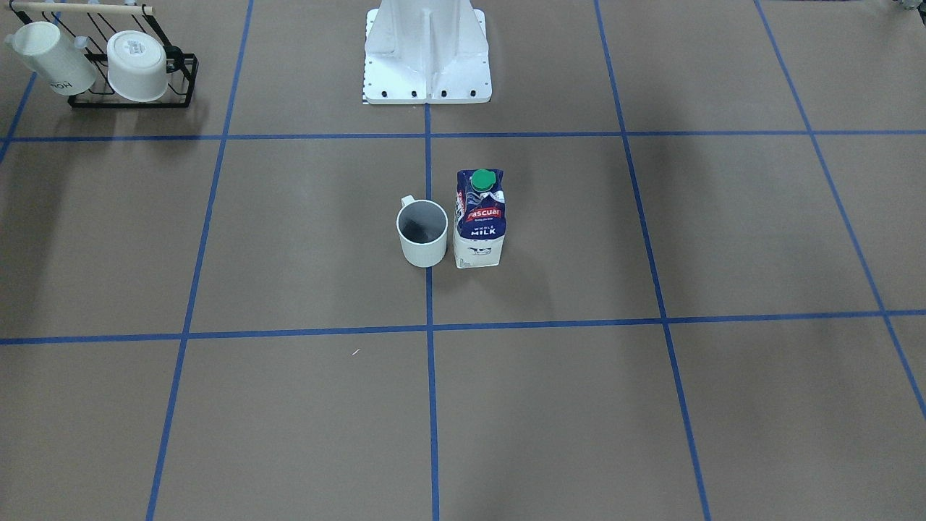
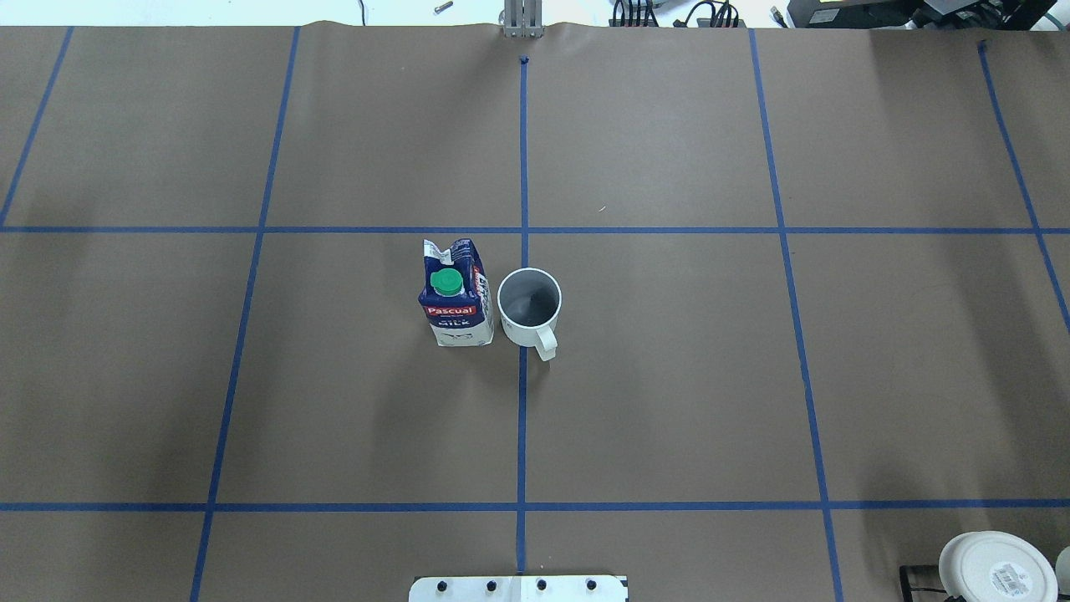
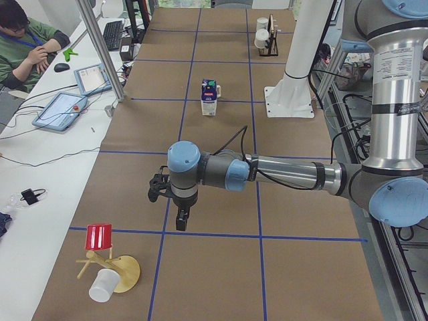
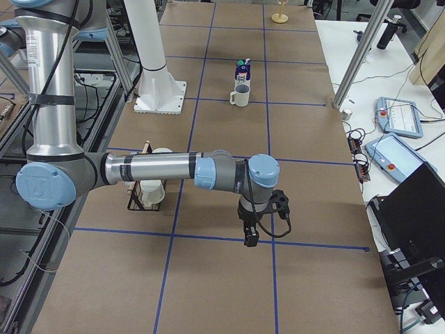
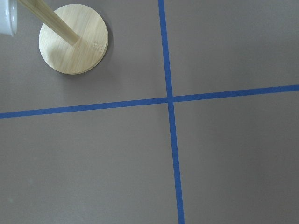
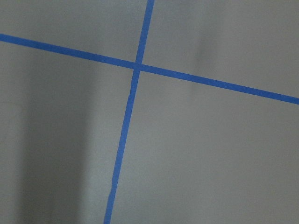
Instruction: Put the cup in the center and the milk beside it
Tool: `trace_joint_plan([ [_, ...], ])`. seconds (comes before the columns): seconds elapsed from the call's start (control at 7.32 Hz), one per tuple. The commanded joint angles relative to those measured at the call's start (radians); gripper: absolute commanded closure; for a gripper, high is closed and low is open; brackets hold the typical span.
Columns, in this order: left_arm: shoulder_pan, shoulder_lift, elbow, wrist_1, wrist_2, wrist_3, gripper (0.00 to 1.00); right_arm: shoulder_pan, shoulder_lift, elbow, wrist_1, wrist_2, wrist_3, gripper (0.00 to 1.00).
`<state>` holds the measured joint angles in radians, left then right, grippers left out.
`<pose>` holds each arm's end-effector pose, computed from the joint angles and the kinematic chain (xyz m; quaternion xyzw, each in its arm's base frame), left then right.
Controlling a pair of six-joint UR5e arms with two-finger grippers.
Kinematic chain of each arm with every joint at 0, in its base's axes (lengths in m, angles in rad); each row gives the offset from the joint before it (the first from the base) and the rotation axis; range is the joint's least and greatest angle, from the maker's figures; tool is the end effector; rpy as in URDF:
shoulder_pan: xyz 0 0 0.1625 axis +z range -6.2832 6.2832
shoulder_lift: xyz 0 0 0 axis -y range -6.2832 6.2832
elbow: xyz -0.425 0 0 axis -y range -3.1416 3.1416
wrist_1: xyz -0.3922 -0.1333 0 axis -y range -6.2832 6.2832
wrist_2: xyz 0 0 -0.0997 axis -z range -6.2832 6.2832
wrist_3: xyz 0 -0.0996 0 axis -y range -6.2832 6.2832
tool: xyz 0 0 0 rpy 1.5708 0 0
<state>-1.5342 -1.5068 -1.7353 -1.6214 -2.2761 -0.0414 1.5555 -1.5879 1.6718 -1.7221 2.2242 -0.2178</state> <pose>-0.0514 -0.4752 0.6072 0.0574 0.3469 0.0238 0.9358 0.0654 -0.4788 0.6402 0.0007 -0.3223 -0.0993 0.9414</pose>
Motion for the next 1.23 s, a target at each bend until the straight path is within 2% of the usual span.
trace_joint_plan([
  [0.0,-0.001,0.0,-0.003,0.0,0.0,0.0,0.01,0.0,-0.001,-0.001,-0.001,0.002,0.0,0.0],
  [1.09,-0.001,0.0,-0.018,0.0,0.003,0.003,0.01,0.0,-0.001,0.006,0.001,0.003,0.0,0.0],
])
